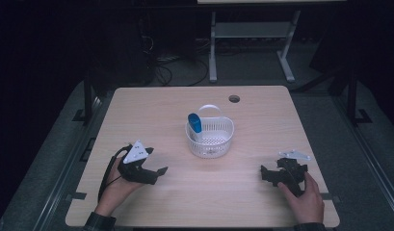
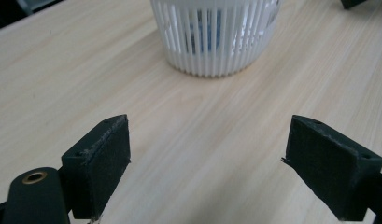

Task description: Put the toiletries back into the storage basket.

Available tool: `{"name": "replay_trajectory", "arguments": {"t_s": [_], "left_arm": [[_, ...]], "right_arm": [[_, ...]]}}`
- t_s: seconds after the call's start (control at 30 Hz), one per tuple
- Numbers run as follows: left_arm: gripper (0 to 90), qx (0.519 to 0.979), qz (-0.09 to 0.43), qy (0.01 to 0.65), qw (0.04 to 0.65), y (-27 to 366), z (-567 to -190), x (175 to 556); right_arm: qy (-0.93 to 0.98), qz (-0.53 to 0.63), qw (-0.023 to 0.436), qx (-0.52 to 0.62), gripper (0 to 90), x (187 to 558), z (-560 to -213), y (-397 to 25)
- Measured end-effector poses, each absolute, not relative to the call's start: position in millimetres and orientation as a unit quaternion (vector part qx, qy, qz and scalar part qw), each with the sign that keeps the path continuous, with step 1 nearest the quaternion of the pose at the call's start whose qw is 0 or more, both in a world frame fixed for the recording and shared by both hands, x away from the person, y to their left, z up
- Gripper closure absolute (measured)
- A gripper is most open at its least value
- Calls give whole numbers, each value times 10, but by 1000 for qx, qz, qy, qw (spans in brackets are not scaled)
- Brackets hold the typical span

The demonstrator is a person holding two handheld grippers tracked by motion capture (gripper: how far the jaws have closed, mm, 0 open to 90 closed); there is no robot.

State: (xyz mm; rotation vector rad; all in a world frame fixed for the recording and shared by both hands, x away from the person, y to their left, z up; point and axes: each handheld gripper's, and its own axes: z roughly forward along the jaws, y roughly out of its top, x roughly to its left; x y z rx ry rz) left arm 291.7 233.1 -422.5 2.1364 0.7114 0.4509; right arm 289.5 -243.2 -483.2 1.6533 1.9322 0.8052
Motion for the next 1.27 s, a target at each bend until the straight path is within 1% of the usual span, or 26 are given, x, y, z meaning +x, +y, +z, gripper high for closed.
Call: {"name": "replay_trajectory", "arguments": {"t_s": [0.7,1.07,1.27], "left_arm": [[130,852,174,328,370,2773,-4586,2644],[130,852,159,344,362,2885,-4746,2620],[128,850,155,350,361,2896,-4746,2624]], "right_arm": [[703,294,234,604,0,2895,-4832,-2430],[703,294,235,603,0,2895,-4832,-2430],[704,294,235,603,0,2895,-4832,-2430]]}}
